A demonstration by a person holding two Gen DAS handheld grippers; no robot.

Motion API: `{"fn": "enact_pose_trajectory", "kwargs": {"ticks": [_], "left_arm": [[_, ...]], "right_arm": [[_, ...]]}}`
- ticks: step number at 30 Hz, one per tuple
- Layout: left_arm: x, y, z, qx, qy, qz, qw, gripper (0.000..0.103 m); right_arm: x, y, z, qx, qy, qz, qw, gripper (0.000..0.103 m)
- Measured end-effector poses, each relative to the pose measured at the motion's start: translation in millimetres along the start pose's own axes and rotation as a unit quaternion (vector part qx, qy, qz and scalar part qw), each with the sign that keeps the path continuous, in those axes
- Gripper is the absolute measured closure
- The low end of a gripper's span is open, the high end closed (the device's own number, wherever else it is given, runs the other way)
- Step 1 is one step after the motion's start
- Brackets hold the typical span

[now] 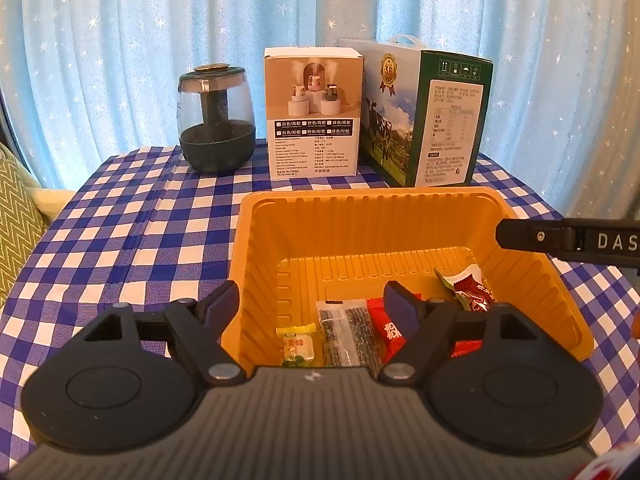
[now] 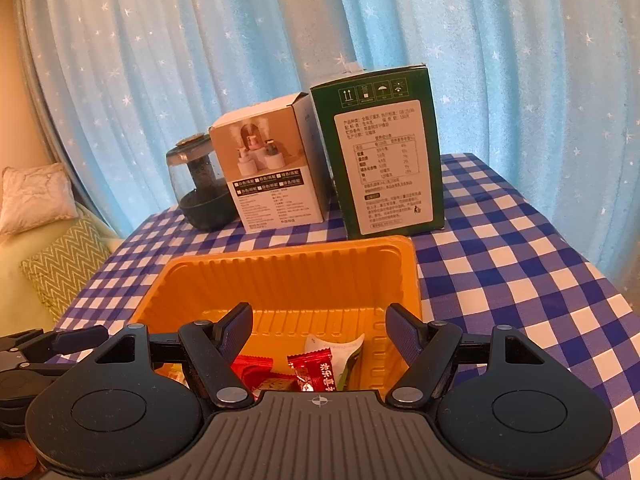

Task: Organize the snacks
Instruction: 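Withdraw both open grippers from the tray toward the candies on the cloth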

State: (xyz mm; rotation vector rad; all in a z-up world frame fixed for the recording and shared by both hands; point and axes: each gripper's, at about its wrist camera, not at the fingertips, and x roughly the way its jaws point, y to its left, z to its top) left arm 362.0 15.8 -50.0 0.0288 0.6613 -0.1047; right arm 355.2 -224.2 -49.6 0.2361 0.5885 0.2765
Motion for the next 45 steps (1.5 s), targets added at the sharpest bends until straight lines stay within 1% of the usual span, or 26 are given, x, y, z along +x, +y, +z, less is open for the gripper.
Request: {"fn": "enact_pose_trajectory", "kwargs": {"ticks": [6,9,11,15,18,23,25,27,31,34,37,41,45], "left_arm": [[-10.1,-0.6,-2.2,-0.003,-0.011,0.002,0.9999,0.016],[-19.7,-1.3,-3.5,-0.008,-0.021,0.003,0.9997,0.013],[-27.1,-1.5,-5.0,-0.014,-0.028,0.003,0.9995,0.013],[-44.5,-4.3,-12.1,-0.02,-0.038,0.005,0.9991,0.012],[-61.1,-5.7,-23.8,-0.023,-0.037,0.005,0.999,0.011],[-90.3,-6.2,-44.1,-0.016,-0.035,0.011,0.9992,0.01],[-104.0,-6.0,-53.8,-0.016,-0.044,0.029,0.9985,0.009],[-116.7,-5.0,-65.3,-0.013,-0.045,0.038,0.9982,0.009],[-134.1,0.5,-89.5,-0.01,-0.028,0.04,0.9987,0.008],[-144.5,5.9,-104.8,-0.011,-0.018,0.042,0.9989,0.008],[-152.9,12.1,-118.8,-0.017,-0.01,0.043,0.9989,0.008],[-158.9,20.9,-136.3,-0.018,-0.006,0.044,0.9988,0.008],[-157.8,27.4,-148.0,-0.016,0.007,0.04,0.999,0.008]], "right_arm": [[-11.4,2.8,-2.2,-0.002,-0.003,-0.006,1.0,0.03],[-21.1,6.9,-5.5,-0.019,-0.012,-0.02,1.0,0.03],[-29.0,9.8,-9.8,-0.028,-0.016,-0.031,0.999,0.03],[-50.9,10.3,-23.6,-0.023,-0.016,-0.041,0.999,0.029],[-64.5,12.2,-35.5,-0.031,-0.01,-0.049,0.998,0.026],[-85.6,14.1,-55.3,-0.026,0.003,-0.045,0.999,0.025],[-93.7,14.7,-65.7,-0.024,0.01,-0.045,0.999,0.025],[-101.1,16.1,-76.4,-0.023,0.02,-0.044,0.999,0.025],[-112.7,19.2,-96.7,-0.028,0.034,-0.042,0.998,0.024],[-119.5,22.7,-110.5,-0.028,0.044,-0.036,0.998,0.024],[-122.8,33.4,-122.1,-0.04,0.051,-0.021,0.998,0.024],[-121.9,53.1,-137.9,-0.077,0.064,0.005,0.995,0.024],[-117.6,69.8,-151.3,-0.114,0.076,0.036,0.99,0.024]]}}
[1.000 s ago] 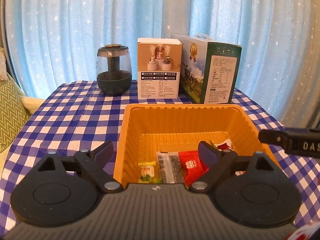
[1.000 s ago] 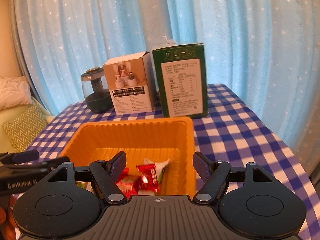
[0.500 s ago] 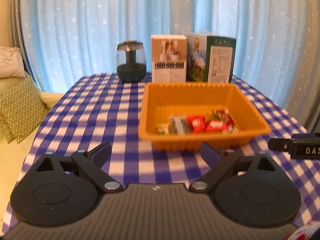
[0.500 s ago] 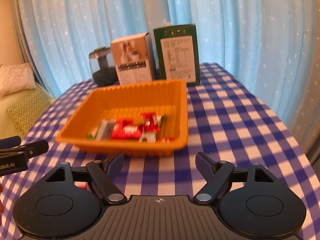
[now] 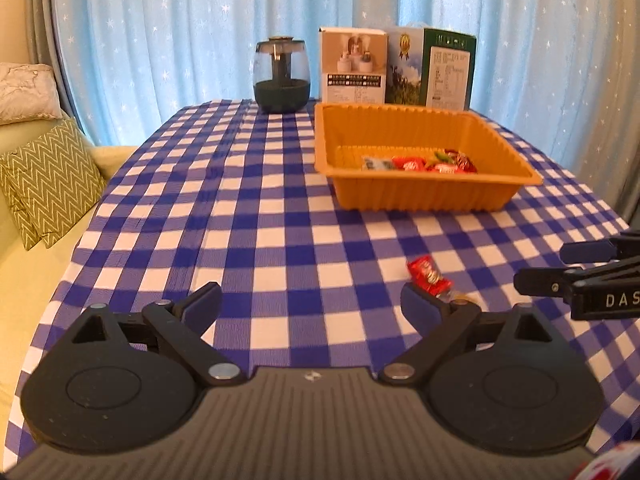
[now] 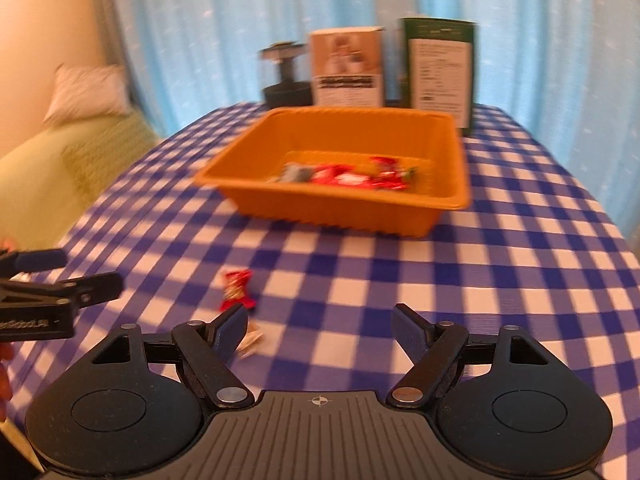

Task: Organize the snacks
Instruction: 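Withdraw both open grippers from the tray toward the candies on the cloth, then grasp the red candy with the left gripper while the right gripper grasps the clear-wrapped candy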

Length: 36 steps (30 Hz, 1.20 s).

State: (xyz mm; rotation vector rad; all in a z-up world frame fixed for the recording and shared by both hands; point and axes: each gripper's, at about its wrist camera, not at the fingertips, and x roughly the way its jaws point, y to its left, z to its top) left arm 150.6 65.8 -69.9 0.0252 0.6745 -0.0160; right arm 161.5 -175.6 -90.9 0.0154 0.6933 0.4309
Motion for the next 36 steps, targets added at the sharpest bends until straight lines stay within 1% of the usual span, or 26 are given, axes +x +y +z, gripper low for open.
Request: {"fn": "enact_pose_trajectory", "kwargs": {"ticks": [5,6,7,10,11,16,17,18,21,23,25,27,33,35,36], "left_arm": [[4.9,9.6,-4.8,-0.017,0.005,0.001,0.9998,0.008],[7.1,10.0,-5.3,-0.02,0.008,0.001,0.9998,0.008],[10.0,10.1,-6.2,-0.024,0.012,0.0,0.9996,0.008],[18.0,9.4,-8.6,-0.036,0.024,-0.008,0.9991,0.009],[20.0,8.3,-8.7,-0.037,0.025,-0.009,0.999,0.009],[25.1,4.1,-7.4,-0.038,0.022,-0.015,0.9989,0.009],[26.2,4.4,-7.2,-0.043,0.025,-0.017,0.9986,0.009],[27.5,4.3,-7.0,-0.045,0.027,-0.018,0.9985,0.009],[30.6,2.4,-6.0,-0.052,0.033,-0.024,0.9978,0.009],[32.2,0.3,-5.3,-0.051,0.038,-0.029,0.9975,0.01],[33.5,-2.8,-4.6,-0.047,0.042,-0.033,0.9974,0.013],[33.9,-6.5,-4.0,-0.045,0.044,-0.038,0.9973,0.014],[37.1,-26.8,1.6,-0.024,0.039,-0.052,0.9976,0.021],[39.4,-34.3,3.8,-0.021,0.038,-0.063,0.9971,0.026],[41.4,-37.6,5.0,-0.022,0.04,-0.07,0.9965,0.031]], "right_arm": [[15.2,13.8,-4.7,-0.03,0.005,0.019,0.999,0.025],[19.1,16.1,-5.0,-0.034,0.007,0.024,0.999,0.027],[23.1,17.9,-4.6,-0.041,0.009,0.029,0.999,0.032],[37.0,25.7,-5.8,-0.067,0.022,0.04,0.997,0.041],[41.5,27.1,-6.0,-0.074,0.026,0.041,0.996,0.042],[59.5,30.2,-8.5,-0.096,0.038,0.042,0.994,0.061],[61.6,30.8,-8.8,-0.1,0.037,0.042,0.993,0.062],[61.9,31.1,-9.6,-0.103,0.035,0.041,0.993,0.065],[59.7,33.1,-10.2,-0.11,0.038,0.041,0.992,0.08],[58.0,34.2,-10.8,-0.111,0.041,0.04,0.992,0.081],[56.0,32.6,-10.8,-0.101,0.045,0.038,0.993,0.081],[50.8,28.0,-10.0,-0.085,0.04,0.027,0.995,0.081],[34.8,-5.7,0.6,-0.003,0.023,-0.018,1.0,0.081],[32.1,-16.5,2.5,0.022,0.022,-0.029,0.999,0.081],[30.8,-21.6,3.5,0.032,0.022,-0.032,0.999,0.081]]}}
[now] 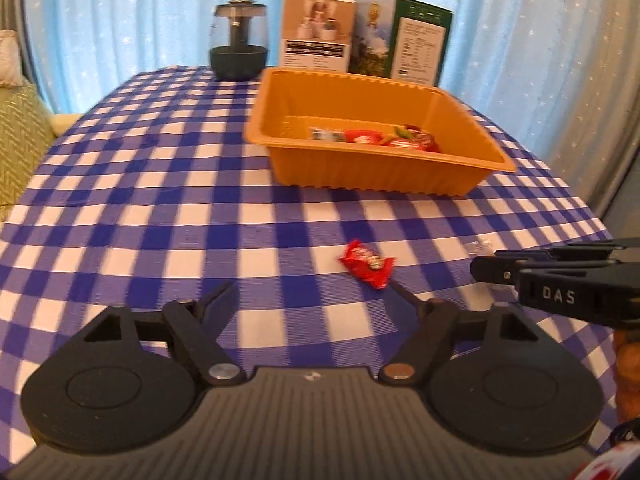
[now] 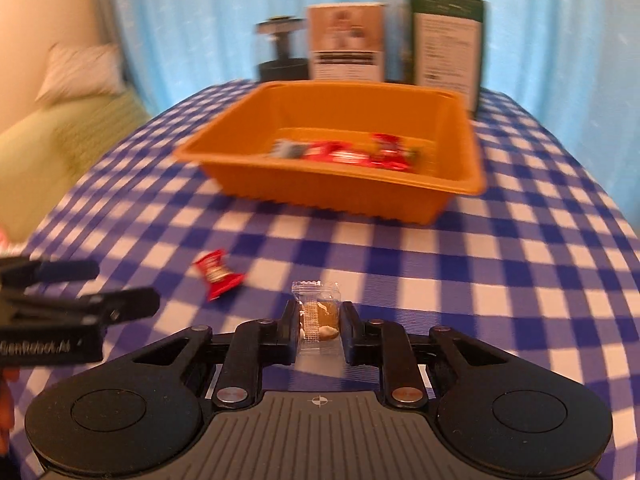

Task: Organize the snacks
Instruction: 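Grasp the red candy with the left gripper while the right gripper grasps the clear-wrapped candy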

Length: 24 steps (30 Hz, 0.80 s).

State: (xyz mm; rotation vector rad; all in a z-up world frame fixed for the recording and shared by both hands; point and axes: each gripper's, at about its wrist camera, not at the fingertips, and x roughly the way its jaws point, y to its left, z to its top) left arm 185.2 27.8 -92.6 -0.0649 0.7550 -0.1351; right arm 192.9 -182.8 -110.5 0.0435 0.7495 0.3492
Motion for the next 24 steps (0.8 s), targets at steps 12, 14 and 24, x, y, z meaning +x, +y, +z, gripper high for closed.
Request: {"fn": "enact_pose_trajectory", "kwargs": {"ticks": [12,14,24], "left_arm": [[36.7,-25.6,21.3,-0.017,0.021,-0.048,0.9985,0.047],[42.4,-22.8,23.2,-0.032,0.027,-0.048,0.998,0.047],[61.3,-32.0,24.8,-0.016,0.04,-0.031,0.9986,0.066]], "right_arm": [[-9.0,-21.3,4.4,0.04,-0.006,-0.001,0.999,0.081],[-9.0,-25.3,5.0,0.051,-0.007,-0.002,0.999,0.081],[-8.8,-31.6,8.4,0.076,-0.01,-0.004,0.997,0.081]]}}
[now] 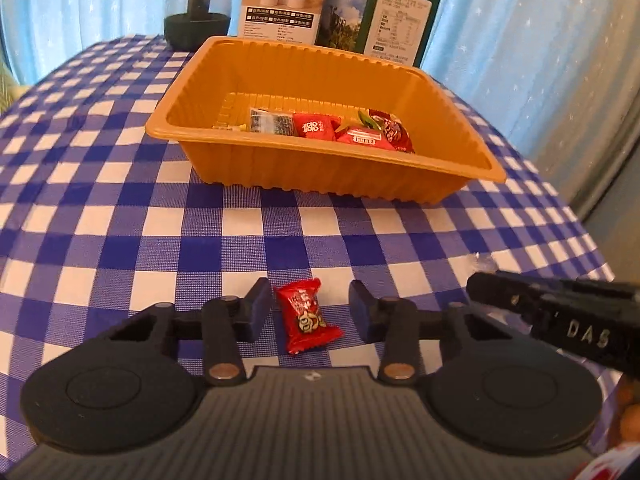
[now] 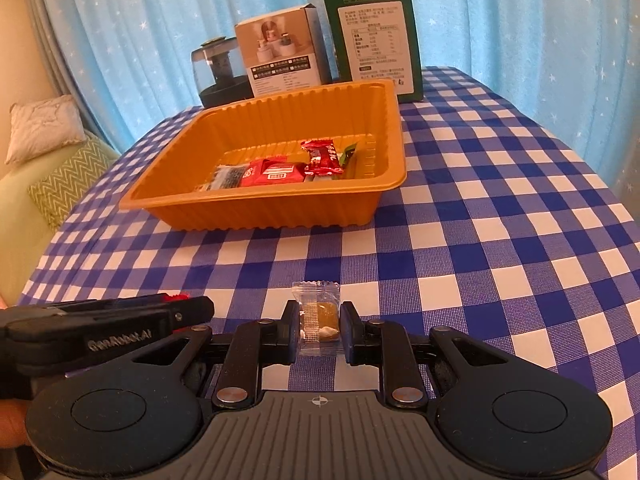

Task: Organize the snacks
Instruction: 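Grasp the red candy with the left gripper while the right gripper grasps the clear-wrapped candy, then carry the red candy and clear-wrapped candy over the orange tray with both grippers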

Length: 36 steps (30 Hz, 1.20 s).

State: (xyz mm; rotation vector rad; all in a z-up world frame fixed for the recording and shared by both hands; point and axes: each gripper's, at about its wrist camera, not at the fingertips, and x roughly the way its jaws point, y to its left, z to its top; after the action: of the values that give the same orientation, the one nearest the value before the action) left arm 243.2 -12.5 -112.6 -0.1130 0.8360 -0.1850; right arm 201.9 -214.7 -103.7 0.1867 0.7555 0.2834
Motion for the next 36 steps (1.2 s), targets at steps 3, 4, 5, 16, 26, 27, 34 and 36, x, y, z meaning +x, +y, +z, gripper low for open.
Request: {"fn": "enact_pose_trajectory", "kwargs": {"ticks": [3,4,5,16,26,27,34,36], "left_arm": [[-1.9,-3.0,-3.1,0.019,0.002,0.013,0.9997,0.068],[-3.1,-3.4,-4.6,0.021,0.002,0.017,0.9996,0.068],[-4.4,-3.4,-6.2,0.022,0.001,0.018,0.9996,0.068],[-11.3,1.6,-7.9,0.035,0.007,0.017,0.9992,0.089],[-32.0,3.0,-3.9,0.04,-0.01,0.026,0.9988,0.089],[-34.4,3.0,-3.6,0.041,-0.012,0.028,0.9987,0.089],[-46.2,2.8,-2.2,0.041,-0.022,0.027,0.9985,0.089],[-47.9,2.1,-2.1,0.044,-0.024,0.026,0.9984,0.089]], "right_arm": [[0.3,1.1,1.6,0.0,-0.003,0.001,1.0,0.081],[0.9,2.1,2.2,0.0,-0.003,0.001,1.0,0.081],[0.8,2.4,1.9,0.0,-0.003,0.001,1.0,0.081],[2.6,6.3,1.7,-0.007,-0.001,0.002,1.0,0.081],[-4.0,12.4,1.0,-0.017,-0.008,0.008,1.0,0.081],[-4.7,12.8,1.1,-0.018,-0.007,0.008,1.0,0.081],[-10.8,13.6,0.0,-0.024,-0.009,0.008,1.0,0.081],[-12.2,13.2,0.5,-0.026,-0.011,0.008,1.0,0.081]]}}
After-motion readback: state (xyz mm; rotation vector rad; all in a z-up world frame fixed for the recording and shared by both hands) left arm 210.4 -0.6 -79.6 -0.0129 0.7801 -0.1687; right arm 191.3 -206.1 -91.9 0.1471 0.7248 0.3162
